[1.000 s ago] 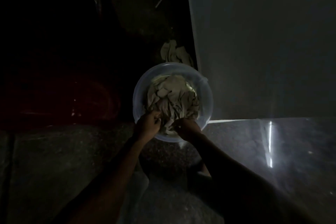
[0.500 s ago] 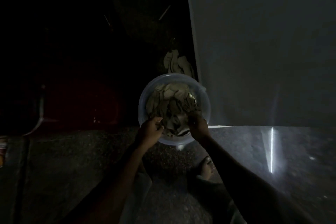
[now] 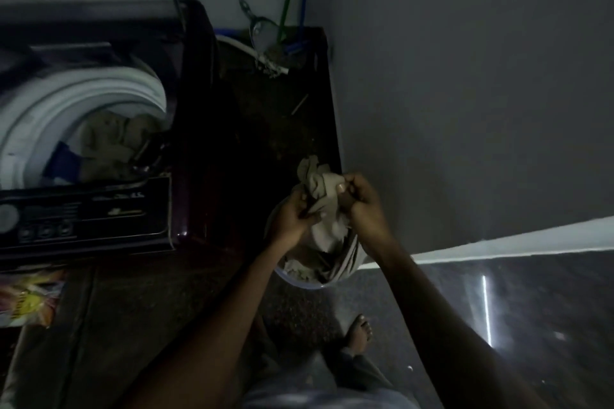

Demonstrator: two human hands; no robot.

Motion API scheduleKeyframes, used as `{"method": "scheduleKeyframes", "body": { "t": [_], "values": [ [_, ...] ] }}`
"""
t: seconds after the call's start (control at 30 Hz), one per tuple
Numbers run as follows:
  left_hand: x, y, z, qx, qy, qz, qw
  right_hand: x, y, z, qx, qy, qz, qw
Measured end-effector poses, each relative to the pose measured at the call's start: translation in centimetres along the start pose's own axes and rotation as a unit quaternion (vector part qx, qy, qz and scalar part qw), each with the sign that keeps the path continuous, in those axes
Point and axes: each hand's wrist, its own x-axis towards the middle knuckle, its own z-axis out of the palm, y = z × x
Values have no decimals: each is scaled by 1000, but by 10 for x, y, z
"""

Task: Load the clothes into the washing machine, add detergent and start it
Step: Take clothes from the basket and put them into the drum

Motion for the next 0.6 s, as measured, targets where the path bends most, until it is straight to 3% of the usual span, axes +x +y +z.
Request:
{"method": "scheduleKeyframes", "body": {
  "t": [0.13, 0.23, 0.4, 0.5, 0.6],
  "values": [
    [-17, 46, -15, 19, -19, 35, 999, -8, -48, -5, 63, 40, -15, 997],
    [-20, 74, -25, 8, 13, 42, 999, -9, -62, -11, 67, 71, -5, 995],
    [-19, 122, -43, -92, 8, 88, 992, -8, -66, -27, -19, 90, 10, 996],
    [-21, 146, -51, -100, -56, 114, 987, -5, -72, -33, -93, 68, -24, 993],
    [-25, 166, -57, -107, -114, 125, 980, 5, -86, -28, -179, -33, -108, 977]
  ]
}}
